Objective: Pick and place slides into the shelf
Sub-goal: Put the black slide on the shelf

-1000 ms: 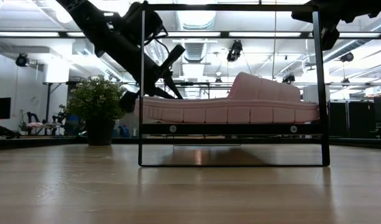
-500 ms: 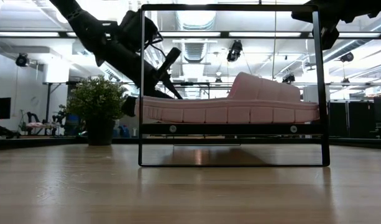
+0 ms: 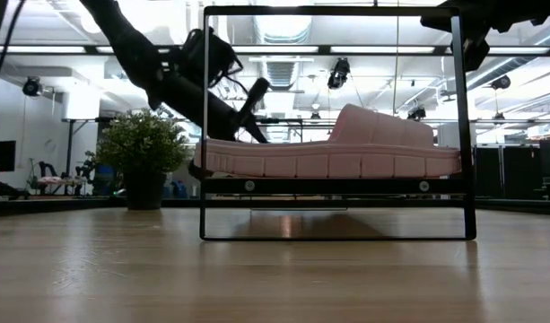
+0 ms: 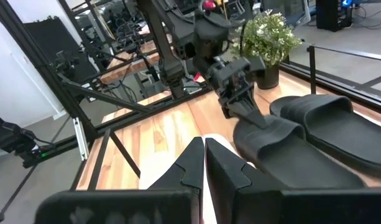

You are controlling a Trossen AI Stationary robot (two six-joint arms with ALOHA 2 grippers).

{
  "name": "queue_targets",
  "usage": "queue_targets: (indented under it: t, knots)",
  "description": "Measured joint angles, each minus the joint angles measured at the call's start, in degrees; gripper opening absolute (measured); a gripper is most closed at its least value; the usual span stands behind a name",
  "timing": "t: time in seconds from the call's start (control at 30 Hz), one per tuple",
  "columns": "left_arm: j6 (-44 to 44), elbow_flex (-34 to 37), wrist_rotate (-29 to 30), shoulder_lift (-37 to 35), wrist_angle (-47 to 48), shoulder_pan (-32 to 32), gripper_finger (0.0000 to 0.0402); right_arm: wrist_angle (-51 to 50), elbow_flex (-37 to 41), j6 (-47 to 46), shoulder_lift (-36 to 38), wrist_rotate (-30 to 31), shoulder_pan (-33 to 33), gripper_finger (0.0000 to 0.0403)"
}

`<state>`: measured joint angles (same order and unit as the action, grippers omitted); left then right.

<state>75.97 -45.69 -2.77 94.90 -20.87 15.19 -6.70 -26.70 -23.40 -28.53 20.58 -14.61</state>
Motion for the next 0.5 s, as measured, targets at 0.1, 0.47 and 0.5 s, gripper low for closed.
queue_targets:
  t: [0.1,0.47,0.5]
  knots:
    - [0.2,-0.6,-0.8,1.1,-2.1,-0.1,0.0000,0.2,0.0,0.0,0.0,0.0,0.0,0.0009]
    - [-1.4,-0.6,-1.0,-0.4,-0.8,0.1,0.0012,1.5,0.0,0.9,0.0,0.2,0.0,0.0009]
    - [-1.4,-0.6,-1.1,-0.3,-0.7,0.1,0.0018,1.5,0.0,0.9,0.0,0.2,0.0,0.0009]
